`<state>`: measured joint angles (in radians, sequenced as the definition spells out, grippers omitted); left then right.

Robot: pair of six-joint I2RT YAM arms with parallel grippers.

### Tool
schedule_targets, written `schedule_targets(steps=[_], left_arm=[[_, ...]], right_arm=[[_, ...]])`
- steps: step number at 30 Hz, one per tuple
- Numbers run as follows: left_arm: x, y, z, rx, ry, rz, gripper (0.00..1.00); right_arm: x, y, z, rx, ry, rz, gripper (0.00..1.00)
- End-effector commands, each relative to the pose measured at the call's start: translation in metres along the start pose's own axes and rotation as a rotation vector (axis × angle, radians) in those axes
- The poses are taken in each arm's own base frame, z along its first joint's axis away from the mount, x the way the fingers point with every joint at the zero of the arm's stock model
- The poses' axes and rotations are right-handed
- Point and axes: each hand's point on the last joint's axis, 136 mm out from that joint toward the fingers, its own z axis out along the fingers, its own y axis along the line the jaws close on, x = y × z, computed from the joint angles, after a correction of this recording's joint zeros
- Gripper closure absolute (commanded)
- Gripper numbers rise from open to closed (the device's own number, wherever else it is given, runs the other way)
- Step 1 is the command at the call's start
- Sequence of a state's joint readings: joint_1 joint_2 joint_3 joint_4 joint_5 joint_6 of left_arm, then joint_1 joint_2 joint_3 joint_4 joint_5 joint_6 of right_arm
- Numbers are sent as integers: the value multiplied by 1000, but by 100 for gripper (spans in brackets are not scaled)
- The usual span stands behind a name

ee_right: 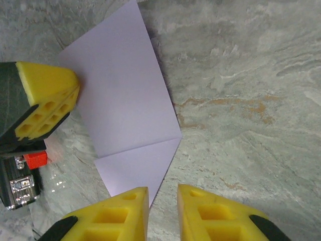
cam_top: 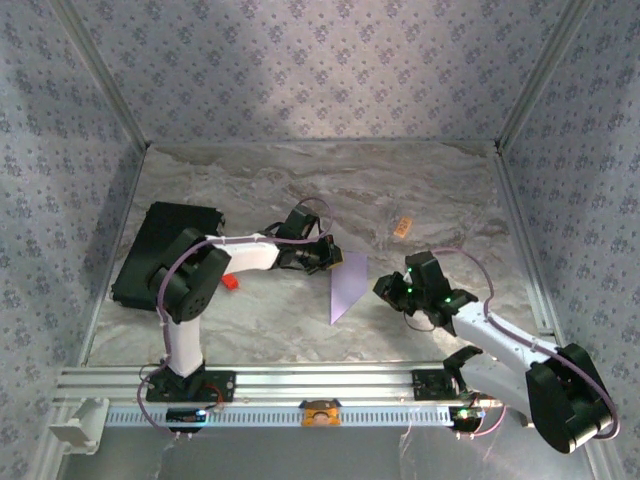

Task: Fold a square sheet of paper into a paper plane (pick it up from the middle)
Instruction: Fold the wing for the fifth time at the center of the table.

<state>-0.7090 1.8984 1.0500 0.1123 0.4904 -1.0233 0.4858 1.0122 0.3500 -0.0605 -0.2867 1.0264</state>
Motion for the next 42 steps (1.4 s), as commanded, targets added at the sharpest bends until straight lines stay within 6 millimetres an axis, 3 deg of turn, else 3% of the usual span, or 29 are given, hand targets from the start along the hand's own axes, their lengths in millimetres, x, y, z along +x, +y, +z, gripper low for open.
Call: schedule_targets(steps=[1,10,22,27,36,42], left_arm=[[3,4,6,0,23,-14,100],[25,37,5,-44,63,-8,100],[39,40,-3,-20,103,35,100],[39,42,-3,-23,100,34,100],[38,42,-3,-21,95,29,100],[38,43,-4,-11,100,23,100]], right_arm=[[7,-3,2,5,49,-35,74],[6,6,11,1,108,-64,72],[7,14,24,-19,169,-64,63],[9,20,33,-62,208,-39,62],[4,11,41,-26,210,7,61],[7,15,46,-56,249,17,62]])
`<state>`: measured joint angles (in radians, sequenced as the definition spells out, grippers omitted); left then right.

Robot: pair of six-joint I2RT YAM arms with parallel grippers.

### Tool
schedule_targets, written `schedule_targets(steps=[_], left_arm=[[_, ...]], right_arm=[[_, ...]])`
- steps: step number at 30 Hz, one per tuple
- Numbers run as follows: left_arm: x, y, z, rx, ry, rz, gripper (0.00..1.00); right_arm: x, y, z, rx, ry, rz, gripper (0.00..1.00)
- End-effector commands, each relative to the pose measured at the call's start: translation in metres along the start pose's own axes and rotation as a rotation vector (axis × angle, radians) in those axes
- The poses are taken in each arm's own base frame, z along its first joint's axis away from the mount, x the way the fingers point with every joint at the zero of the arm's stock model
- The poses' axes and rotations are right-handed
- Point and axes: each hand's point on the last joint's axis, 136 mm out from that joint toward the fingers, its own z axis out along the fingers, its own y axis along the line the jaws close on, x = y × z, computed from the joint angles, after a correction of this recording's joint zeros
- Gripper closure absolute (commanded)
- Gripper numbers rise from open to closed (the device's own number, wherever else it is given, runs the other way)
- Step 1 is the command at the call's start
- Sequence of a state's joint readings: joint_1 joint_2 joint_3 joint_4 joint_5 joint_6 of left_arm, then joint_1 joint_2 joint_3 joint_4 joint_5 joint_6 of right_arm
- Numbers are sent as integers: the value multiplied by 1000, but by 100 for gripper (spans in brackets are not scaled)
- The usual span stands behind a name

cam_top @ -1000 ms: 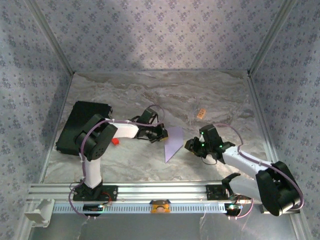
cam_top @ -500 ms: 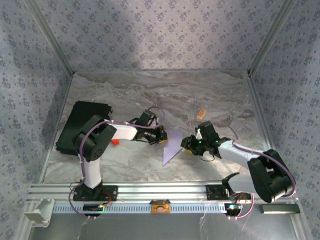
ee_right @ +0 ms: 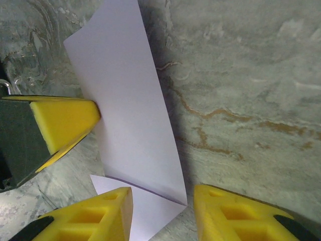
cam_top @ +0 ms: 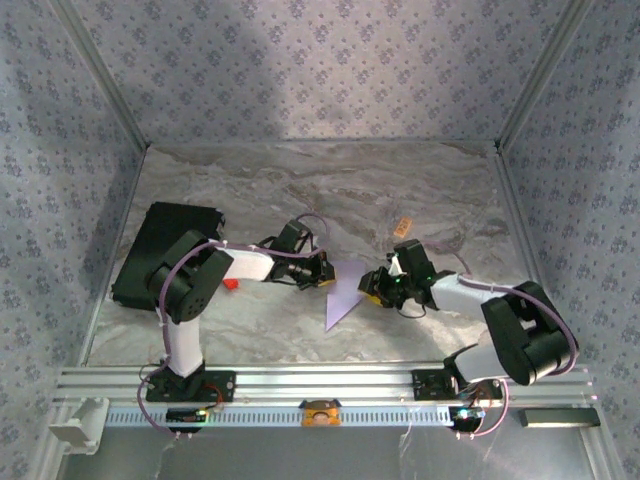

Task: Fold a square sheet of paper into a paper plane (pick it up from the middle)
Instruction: Fold the wing for the fifth time at the center of the table.

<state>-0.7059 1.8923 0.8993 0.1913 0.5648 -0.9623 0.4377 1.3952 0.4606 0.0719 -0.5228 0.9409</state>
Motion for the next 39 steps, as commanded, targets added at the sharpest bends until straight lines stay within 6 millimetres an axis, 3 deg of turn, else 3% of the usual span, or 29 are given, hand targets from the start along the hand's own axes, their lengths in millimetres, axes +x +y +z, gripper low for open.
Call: schedule_targets(steps=[1,15,39], left_arm=[[4,4,-5,-3,9,-2,100],[3,3,-6,0,6,-3,100],[3,3,-3,8,13,-3,100]], right_arm=[[-4,12,1,-44,14,11,62],[-9,37,-3,-140,31,-116,62],[-20,39,3,-198,119,-192,64]])
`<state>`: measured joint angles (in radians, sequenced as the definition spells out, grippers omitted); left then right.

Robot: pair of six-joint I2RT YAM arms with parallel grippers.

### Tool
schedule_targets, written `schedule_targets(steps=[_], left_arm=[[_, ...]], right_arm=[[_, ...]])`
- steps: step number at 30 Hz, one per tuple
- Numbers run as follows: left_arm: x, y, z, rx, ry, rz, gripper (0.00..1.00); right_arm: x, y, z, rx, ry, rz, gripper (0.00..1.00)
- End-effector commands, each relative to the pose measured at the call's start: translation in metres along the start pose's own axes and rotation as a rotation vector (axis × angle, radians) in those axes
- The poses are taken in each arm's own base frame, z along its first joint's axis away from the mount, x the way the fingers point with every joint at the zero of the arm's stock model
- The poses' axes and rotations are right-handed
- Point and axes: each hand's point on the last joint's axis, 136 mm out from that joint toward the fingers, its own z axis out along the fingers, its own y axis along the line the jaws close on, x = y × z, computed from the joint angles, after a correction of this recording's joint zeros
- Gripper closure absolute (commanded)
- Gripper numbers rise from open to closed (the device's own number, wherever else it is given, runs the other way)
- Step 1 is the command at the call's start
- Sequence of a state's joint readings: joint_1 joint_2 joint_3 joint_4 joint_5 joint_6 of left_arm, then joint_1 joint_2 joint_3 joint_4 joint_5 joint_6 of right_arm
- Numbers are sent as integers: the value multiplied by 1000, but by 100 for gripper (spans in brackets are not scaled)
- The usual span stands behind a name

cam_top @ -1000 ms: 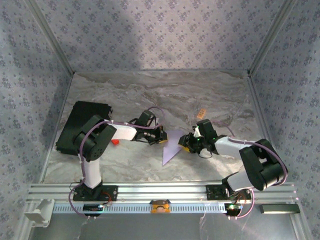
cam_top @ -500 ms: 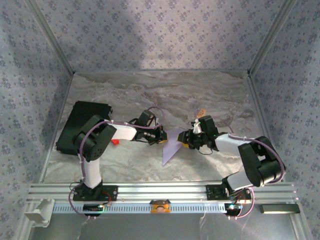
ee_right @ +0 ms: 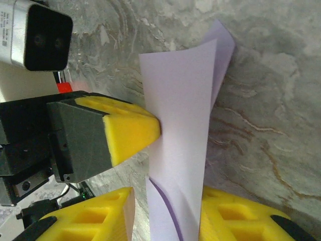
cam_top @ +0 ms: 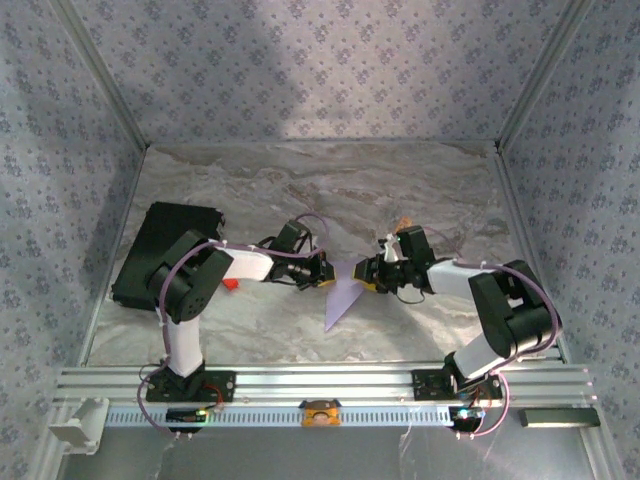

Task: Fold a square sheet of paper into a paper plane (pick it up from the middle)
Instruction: Fold the wing for the fifth time at the center of the table.

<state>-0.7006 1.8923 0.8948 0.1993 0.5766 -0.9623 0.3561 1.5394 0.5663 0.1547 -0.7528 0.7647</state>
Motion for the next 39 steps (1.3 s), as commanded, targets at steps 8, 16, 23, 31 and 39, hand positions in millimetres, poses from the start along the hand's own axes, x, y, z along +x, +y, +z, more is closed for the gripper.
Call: schedule_targets(steps=[8,16,23,31,39], left_arm=[[2,2,-2,2,7,-1,100],[2,1,-1,9,13,0,100],[2,-1,-2,13,11,5,100],[-9,-29,-28,41,-77,73,84],[-11,-40,-69,-50,-221,194,47]], right_arm=[[1,2,3,-24,71,-46,65],[0,-6,7,7,83,-36,68],[-1,-9,8,20,84,-32,80],[-5,-7,6,33,34,-11,94],[-17,-8,-9,42,-165,185,97]])
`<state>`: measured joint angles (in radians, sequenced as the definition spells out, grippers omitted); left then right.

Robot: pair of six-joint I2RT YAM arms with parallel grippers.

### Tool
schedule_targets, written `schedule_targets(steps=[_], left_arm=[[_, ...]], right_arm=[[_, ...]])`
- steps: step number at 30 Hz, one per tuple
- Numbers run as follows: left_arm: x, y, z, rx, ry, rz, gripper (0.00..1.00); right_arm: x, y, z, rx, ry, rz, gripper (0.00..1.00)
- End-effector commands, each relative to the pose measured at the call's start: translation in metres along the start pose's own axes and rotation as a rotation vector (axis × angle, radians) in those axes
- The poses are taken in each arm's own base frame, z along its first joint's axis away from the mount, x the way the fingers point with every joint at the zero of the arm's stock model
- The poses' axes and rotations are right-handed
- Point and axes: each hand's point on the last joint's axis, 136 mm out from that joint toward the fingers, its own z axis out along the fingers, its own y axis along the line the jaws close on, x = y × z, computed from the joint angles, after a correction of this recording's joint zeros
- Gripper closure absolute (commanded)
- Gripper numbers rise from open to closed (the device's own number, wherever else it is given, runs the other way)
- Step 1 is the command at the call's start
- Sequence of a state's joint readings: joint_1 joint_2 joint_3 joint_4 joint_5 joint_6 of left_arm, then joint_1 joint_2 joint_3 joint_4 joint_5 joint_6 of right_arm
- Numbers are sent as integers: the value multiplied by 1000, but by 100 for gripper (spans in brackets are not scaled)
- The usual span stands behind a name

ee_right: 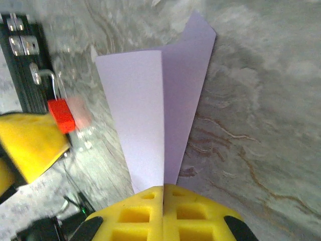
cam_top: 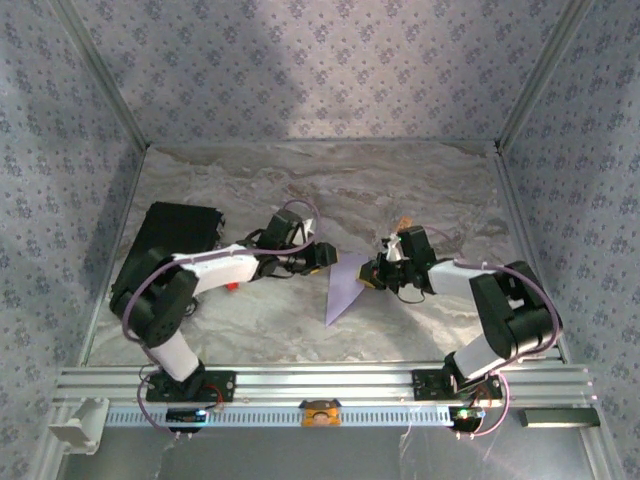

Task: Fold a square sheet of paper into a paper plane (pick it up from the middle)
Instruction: Fold the wing for the fifth time at the center of the table.

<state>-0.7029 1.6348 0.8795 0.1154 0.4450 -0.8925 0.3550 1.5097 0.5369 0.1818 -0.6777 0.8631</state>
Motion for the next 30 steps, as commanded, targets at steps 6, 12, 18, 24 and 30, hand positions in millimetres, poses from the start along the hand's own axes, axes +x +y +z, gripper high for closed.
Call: schedule_targets(steps=[6,12,18,24,30], left_arm=[[15,9,-19,-120,-46,145,47],[33,3,-25,-205,-71,324,52],[58,-7,-23,-326,-62,556,52],[80,-2,-2,-467,-3,725,51],[88,-1,12,-547,17,807,52]], right_arm=[[-12,-1,-9,8,-175,206,97],[-12,3,-15,15,-200,220,97],[-11,11,-20,0,-201,236,96],[-10,13,-20,7,-187,227,96],[-10,15,-20,4,-180,226,96]])
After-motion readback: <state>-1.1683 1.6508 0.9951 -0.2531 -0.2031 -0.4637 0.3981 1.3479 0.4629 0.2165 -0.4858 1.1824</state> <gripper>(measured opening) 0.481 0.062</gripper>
